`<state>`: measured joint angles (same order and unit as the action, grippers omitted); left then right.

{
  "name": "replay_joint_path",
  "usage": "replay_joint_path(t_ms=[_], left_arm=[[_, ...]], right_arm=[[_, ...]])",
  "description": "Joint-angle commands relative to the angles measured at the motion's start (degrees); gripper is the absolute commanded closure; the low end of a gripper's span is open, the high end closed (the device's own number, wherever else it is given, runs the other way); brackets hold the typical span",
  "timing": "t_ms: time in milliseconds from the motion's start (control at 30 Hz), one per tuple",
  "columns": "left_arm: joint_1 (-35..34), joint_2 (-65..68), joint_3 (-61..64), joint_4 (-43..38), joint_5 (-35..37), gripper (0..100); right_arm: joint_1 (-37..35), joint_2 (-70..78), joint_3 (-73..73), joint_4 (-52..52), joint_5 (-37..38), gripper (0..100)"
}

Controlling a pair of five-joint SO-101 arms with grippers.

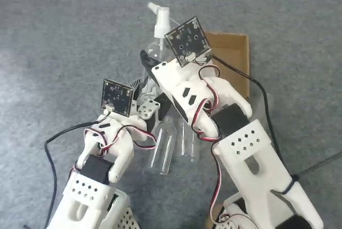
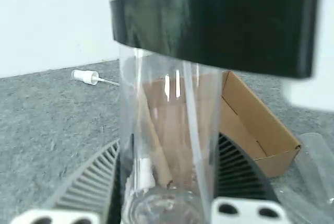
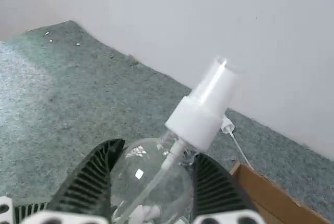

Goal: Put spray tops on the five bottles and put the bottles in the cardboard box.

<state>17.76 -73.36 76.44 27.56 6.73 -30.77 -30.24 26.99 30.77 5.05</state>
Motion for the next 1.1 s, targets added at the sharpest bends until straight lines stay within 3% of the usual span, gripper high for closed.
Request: replay_joint_path(t_ms=[0,167,800,1067], left_arm=[[0.7,-1.32,-0.66,-0.35,-0.44,94],[1.05,-1.32,-0.48,-0.26,-0.44,80],[2.46,-1.32,-0.4,-0.18,-0.44,80],[1.76,-1.32,-0.4,-0.35,-0.44,72]], right_arm=[[7.6,3.47,-4.4,-3.12,0.26,99.3],[7.69,3.65,-4.4,-3.03,0.35,99.3],[11.03,4.09,-4.84,-5.67,2.81,99.3],[12.09,3.74,-5.36,-0.92,2.37,99.3]])
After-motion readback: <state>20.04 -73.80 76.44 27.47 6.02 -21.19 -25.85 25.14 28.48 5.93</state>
